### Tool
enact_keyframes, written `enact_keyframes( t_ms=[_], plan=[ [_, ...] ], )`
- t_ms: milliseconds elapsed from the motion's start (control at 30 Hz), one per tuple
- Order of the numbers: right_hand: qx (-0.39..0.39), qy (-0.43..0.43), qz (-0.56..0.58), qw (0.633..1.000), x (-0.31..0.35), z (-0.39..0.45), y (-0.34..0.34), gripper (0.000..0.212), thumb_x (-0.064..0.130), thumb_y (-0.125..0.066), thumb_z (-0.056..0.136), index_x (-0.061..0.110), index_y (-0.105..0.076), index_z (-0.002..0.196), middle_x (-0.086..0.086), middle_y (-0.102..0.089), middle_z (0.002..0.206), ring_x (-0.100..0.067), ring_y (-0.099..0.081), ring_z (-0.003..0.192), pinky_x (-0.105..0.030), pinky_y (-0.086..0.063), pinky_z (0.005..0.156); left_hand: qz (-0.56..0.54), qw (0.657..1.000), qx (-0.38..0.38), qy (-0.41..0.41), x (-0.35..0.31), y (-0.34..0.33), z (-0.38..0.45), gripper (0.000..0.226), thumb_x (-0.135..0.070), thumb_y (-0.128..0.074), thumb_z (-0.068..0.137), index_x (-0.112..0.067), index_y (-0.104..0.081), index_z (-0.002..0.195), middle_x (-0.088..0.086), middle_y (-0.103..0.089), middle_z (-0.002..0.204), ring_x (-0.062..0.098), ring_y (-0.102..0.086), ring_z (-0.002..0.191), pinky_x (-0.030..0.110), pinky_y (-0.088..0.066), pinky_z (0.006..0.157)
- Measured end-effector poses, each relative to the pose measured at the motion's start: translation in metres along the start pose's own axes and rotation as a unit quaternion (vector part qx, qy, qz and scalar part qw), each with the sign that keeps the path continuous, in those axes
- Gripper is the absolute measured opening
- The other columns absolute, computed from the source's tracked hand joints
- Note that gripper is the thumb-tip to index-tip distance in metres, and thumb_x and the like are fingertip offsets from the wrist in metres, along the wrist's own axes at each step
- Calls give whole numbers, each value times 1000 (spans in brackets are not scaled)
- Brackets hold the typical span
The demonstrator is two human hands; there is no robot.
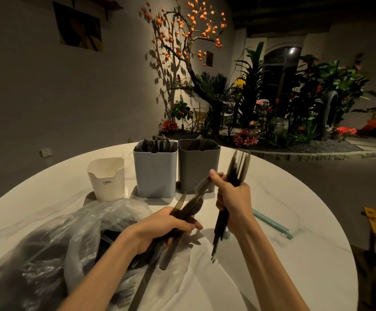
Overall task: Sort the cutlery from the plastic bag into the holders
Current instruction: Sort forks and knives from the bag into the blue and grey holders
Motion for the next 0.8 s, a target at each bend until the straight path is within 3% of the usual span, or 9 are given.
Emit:
enact_keyframes(
  t_ms=[67,200,267,367,500,567,633,700,800],
  plan=[
    [-1,-8,19,1000,2,2,4,30,34,-76,87,6,-65,90,3,-41,50,-7,-35,40,-20,-35,41,-11,1000,-8,1,-2,0,0,13,-30,-73,90,-26,-78,102,-9,-75,108,19,-65,110,25,-49,85],
    [68,-6,-58,996,-3,-3,-6,36,41,-74,87,6,-73,90,5,-51,49,-6,-40,41,-19,-37,43,-17,1000,7,-5,-3,-1,-1,15,-29,-70,93,-26,-76,106,-10,-74,111,13,-65,107,25,-50,83],
    [13,24,-43,999,-1,-2,-7,31,38,-68,94,8,-72,86,10,-51,46,-5,-40,43,-19,-36,45,-21,1000,-5,-3,-2,-1,1,14,-27,-69,94,-21,-72,107,-12,-77,95,9,-68,87,27,-53,79],
    [-68,43,12,997,6,2,1,31,38,-60,99,11,-66,85,6,-52,56,-9,-40,49,-22,-34,48,-67,998,-18,12,-2,0,-2,9,-18,-64,97,-13,-71,101,-11,-74,71,4,-55,50,19,-43,55],
    [-107,20,25,994,5,4,3,31,38,-55,102,11,-61,88,-3,-58,71,-15,-57,62,-25,-47,59,-100,995,-6,9,2,3,2,19,-14,-61,100,-4,-76,103,7,-70,84,10,-38,48,18,-37,47],
    [-40,-16,50,998,4,3,1,29,33,-54,103,5,-61,96,-12,-72,81,-24,-72,72,-32,-58,69,-112,994,-10,9,4,4,4,21,-9,-56,101,2,-72,110,11,-68,85,12,-36,49,17,-40,43],
    [83,-75,56,992,2,-3,-5,32,29,-53,104,-2,-61,100,-17,-74,83,-27,-75,71,-36,-61,67,-113,993,-16,7,4,4,5,17,-8,-57,99,-3,-71,106,13,-64,86,11,-41,49,19,-38,43],
    [172,-119,22,978,-3,-12,-12,31,27,-53,104,-2,-61,99,-9,-68,71,-19,-66,58,-32,-56,57,-105,994,-15,0,4,4,6,12,-9,-59,97,-9,-70,101,11,-60,84,8,-43,48,19,-35,43],
    [183,-109,-24,977,-14,-15,-23,27,28,-58,101,2,-63,104,-1,-51,60,-10,-47,48,-24,-44,46,-97,995,-17,0,5,4,7,15,-7,-56,97,-8,-65,109,12,-55,87,9,-40,48,20,-35,45]
  ],
)
Point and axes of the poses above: each hand's wrist, its own z-axis towards the middle knuckle, its own y-axis out of the back of the hand, x = y × z, the point moved 1 cm from there along z, towards the middle knuckle
